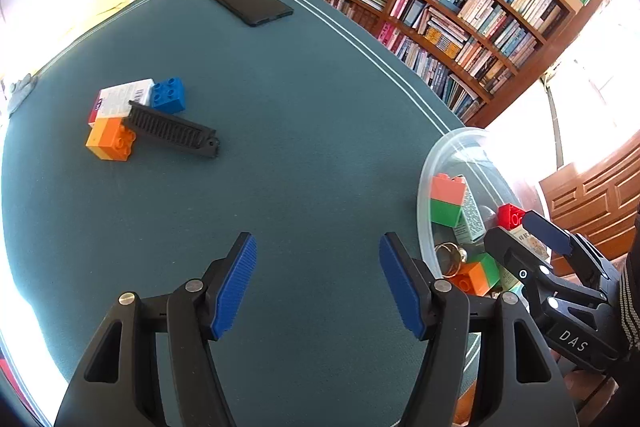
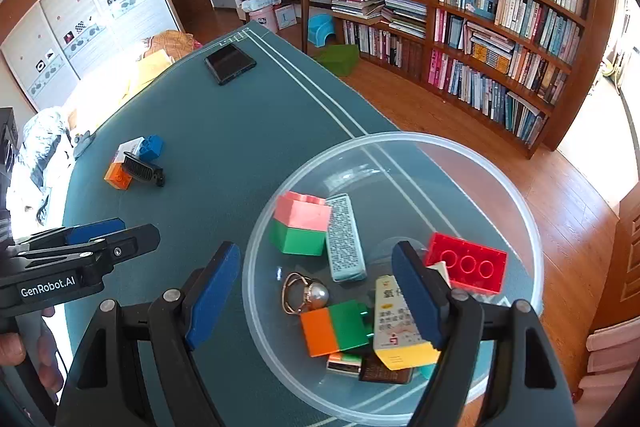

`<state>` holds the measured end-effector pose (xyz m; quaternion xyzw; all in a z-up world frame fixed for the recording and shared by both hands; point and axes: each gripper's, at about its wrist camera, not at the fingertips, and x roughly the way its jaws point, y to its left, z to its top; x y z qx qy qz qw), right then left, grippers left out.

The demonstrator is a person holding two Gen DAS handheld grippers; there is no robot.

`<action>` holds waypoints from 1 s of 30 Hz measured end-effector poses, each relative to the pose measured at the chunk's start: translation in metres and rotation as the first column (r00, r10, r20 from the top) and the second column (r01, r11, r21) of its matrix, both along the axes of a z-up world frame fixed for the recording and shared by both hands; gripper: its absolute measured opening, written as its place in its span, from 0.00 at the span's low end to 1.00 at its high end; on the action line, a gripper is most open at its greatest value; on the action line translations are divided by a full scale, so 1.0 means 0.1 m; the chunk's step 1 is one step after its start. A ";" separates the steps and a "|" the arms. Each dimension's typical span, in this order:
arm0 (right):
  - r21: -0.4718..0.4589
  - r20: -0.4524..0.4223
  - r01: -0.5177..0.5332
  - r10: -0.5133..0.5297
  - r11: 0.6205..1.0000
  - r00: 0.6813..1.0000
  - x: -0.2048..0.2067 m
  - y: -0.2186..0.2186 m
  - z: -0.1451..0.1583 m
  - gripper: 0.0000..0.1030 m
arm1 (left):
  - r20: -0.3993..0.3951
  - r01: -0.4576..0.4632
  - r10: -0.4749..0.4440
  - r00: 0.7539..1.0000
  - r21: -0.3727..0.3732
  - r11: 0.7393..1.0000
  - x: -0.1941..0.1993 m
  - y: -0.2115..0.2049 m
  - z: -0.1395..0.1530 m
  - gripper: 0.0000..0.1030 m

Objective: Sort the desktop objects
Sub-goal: 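Move both grippers back to the orange brick and black comb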

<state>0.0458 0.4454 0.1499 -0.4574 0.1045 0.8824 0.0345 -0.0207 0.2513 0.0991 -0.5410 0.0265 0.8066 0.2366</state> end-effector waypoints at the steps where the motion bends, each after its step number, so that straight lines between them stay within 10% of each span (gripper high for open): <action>1: 0.000 0.000 -0.009 0.009 1.000 1.000 -0.02 -0.05 0.00 0.79 | 0.003 -0.012 0.012 1.000 -0.001 1.000 -0.02 -0.06 -0.01 0.65; 30: 0.018 0.088 -0.281 0.278 0.960 0.956 -0.86 -1.44 -0.33 0.79 | 0.051 -0.243 0.245 0.968 -0.041 0.969 -0.88 -1.40 -0.40 0.65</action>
